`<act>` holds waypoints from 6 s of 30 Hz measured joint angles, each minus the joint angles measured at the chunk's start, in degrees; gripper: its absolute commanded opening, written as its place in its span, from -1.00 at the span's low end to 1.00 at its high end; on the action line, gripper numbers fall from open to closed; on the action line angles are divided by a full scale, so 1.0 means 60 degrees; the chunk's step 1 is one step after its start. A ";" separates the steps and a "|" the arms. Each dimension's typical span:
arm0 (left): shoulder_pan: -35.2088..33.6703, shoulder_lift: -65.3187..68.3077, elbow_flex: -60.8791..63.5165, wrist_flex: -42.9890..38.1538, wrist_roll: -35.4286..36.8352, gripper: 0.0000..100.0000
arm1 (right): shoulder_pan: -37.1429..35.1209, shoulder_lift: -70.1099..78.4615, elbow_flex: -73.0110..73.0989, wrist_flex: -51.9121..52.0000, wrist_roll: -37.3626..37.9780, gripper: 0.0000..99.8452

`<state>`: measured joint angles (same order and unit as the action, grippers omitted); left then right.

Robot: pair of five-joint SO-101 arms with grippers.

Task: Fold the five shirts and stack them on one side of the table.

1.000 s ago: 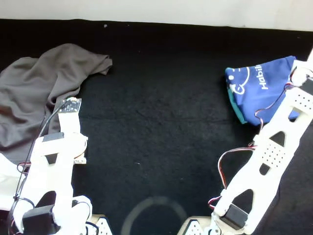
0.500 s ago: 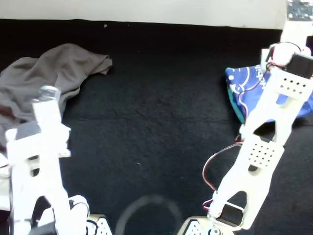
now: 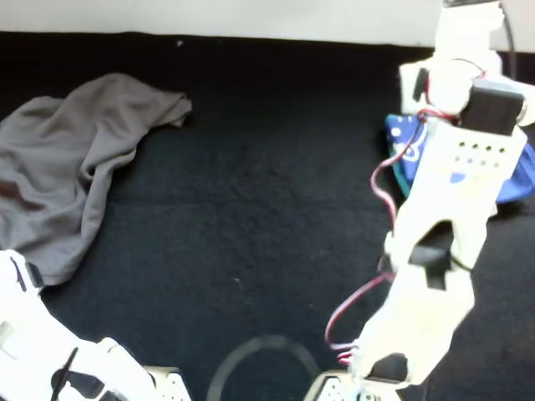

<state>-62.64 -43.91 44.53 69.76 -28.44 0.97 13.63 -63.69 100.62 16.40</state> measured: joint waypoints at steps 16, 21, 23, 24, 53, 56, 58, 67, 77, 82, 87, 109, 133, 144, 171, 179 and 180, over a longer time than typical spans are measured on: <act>0.0498 -0.0015 0.2857 -0.3868 -0.0381 -0.96 | -0.1070 -0.8454 1.1223 -0.0571 0.0000 -0.63; 0.0982 -0.0044 0.2960 -0.3868 -0.0381 -0.98 | -0.0484 -0.9670 1.4447 -0.2154 0.0000 -0.63; 0.1158 -0.0044 0.2960 -0.3868 -0.0381 -0.98 | -0.0220 -1.0066 1.5663 -0.2872 0.0000 -0.63; 0.1245 -0.0044 0.2960 -0.3868 -0.0381 -0.98 | -0.0117 -1.0242 1.6249 -0.3238 0.0000 -0.63; 1.2410 0.4689 -1.2498 0.4117 0.3531 -0.98 | 0.0132 -1.1341 2.1949 -0.7370 0.0000 -0.62; 1.3451 0.5978 -1.3626 0.4147 0.3634 -0.98 | 0.0132 -1.1341 2.1949 -0.7370 0.0000 -0.62; 1.4037 0.6799 -1.4330 0.4147 0.3663 -0.98 | 0.0147 -1.1341 2.1949 -0.7370 0.0000 -0.62; 1.5429 1.0051 -1.6645 0.4147 0.3663 -0.90 | 0.1802 -1.1370 2.1949 -0.7370 0.0000 -0.62; 1.4359 1.0901 -1.6762 0.5026 0.3663 -0.63 | 0.2418 -1.1370 2.2051 -0.7370 0.0000 -0.62; 1.3040 0.9172 -1.6703 0.5114 0.3663 -0.63 | 0.2139 -1.1370 2.2081 -0.7370 0.0000 -0.62; 1.1751 0.7238 -1.4549 0.5114 0.3004 -0.63 | 0.1700 -1.1370 2.2081 -0.7370 0.0000 -0.62; 1.0799 0.3912 0.1070 0.1333 -0.0908 -0.62 | 0.0923 -1.1370 2.2081 -0.7370 0.0000 -0.62; 1.0359 0.3663 0.0747 0.0249 -0.0996 -0.98 | 0.0923 -1.1385 2.2593 -0.7370 0.0000 -0.62; 1.1194 0.3663 -0.4762 0.4791 -0.1011 -0.98 | 0.0923 -1.1385 2.2593 -0.7927 -0.0879 -0.62; 1.1297 0.3663 0.0864 0.2037 -0.0864 -0.65 | -0.0659 -1.1370 2.1363 -0.7619 -0.1846 -0.62; 1.1297 0.3663 0.1729 0.2095 -0.1011 -0.65 | -0.0659 -1.1370 2.1524 -0.7619 -0.1846 -0.62; 1.1297 0.3663 0.1802 0.2037 -0.1011 -0.65 | -0.0659 -1.1370 2.1524 -0.7619 -0.1846 -0.62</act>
<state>5.14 -21.93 55.34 81.98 -34.51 -2.99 -54.59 65.45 54.90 5.32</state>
